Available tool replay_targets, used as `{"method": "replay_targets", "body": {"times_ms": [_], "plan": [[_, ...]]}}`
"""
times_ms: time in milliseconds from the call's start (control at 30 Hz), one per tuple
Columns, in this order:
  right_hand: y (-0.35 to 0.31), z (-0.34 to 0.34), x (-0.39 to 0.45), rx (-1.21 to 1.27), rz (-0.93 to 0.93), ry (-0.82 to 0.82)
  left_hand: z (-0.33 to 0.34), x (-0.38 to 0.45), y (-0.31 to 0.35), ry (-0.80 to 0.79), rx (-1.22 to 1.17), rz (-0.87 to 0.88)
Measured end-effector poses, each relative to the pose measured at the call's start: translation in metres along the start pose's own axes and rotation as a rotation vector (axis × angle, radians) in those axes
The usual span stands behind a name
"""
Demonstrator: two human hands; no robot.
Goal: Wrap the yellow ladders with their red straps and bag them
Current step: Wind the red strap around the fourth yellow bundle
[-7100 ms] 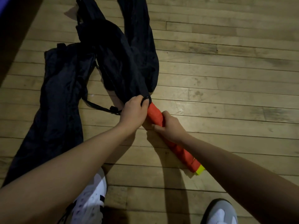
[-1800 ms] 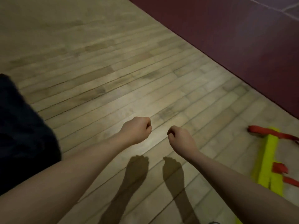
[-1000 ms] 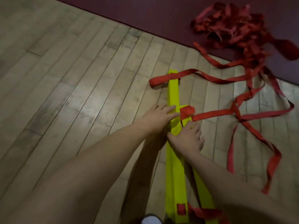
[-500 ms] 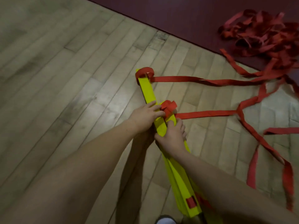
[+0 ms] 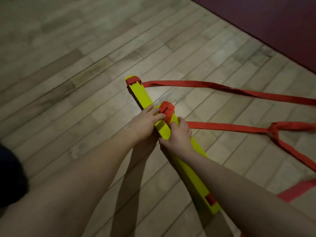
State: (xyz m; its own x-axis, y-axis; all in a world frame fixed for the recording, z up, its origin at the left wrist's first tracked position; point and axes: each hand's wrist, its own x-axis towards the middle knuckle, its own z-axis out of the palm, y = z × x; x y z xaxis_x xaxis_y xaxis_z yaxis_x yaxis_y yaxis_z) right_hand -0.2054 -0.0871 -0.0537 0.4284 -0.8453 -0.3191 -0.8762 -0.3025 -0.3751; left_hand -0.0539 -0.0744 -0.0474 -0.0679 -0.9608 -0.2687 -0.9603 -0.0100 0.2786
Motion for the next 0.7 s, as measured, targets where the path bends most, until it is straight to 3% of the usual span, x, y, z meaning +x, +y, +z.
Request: {"method": "replay_targets", "body": {"times_ms": [133, 400, 467, 567, 700], "plan": [[-0.024, 0.009, -0.01, -0.226, -0.163, 0.071, 0.004, -0.023, -0.02, 0.004, 0.006, -0.03], [-0.043, 0.014, -0.021, -0.357, -0.127, 0.001, -0.004, -0.054, -0.028, -0.048, 0.109, -0.038], [-0.051, 0.012, -0.027, -0.283, -0.117, -0.016, -0.008, -0.066, -0.03, -0.009, 0.111, -0.057], [-0.069, 0.015, -0.04, 0.042, -0.077, -0.105, -0.015, -0.094, -0.038, 0.003, 0.111, -0.102], [-0.096, 0.02, -0.054, 0.185, -0.177, -0.157, -0.03, -0.134, -0.051, 0.012, 0.216, -0.114]]}}
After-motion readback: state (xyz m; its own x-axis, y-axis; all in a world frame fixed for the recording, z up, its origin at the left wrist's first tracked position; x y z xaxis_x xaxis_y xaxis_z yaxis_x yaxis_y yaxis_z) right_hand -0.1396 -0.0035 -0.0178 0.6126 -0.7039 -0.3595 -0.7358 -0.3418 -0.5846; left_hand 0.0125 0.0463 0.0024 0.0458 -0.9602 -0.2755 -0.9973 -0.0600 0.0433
